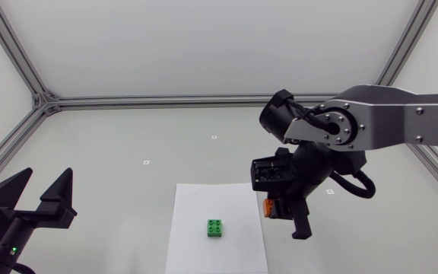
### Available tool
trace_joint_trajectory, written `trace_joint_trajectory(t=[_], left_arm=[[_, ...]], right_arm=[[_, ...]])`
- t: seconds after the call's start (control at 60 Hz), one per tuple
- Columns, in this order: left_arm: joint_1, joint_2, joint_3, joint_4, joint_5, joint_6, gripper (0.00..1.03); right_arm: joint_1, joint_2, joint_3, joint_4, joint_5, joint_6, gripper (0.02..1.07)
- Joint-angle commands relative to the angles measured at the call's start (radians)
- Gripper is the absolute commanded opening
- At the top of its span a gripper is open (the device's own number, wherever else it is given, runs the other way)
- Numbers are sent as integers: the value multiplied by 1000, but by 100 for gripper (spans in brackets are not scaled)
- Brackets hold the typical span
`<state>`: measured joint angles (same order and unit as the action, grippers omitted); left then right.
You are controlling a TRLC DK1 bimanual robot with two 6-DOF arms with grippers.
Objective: Pick up the orange 2x2 brick with the right arm and stack it on top of the green 2x2 brick in the center
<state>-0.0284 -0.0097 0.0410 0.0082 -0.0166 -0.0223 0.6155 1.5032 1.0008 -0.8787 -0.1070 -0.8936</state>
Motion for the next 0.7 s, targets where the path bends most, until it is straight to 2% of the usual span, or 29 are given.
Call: trace_joint_trajectory(t=[0.0, 0.383, 0.683], left_arm=[[-1, -4, -41, -11, 3, 5, 99], [-1, -4, -41, -11, 3, 5, 99], [-1, -4, -41, -11, 3, 5, 99]], right_arm=[[55, 49, 27, 14, 1, 82, 30], [213, 193, 139, 89, 4, 245, 30], [267, 336, 173, 161, 16, 275, 30]])
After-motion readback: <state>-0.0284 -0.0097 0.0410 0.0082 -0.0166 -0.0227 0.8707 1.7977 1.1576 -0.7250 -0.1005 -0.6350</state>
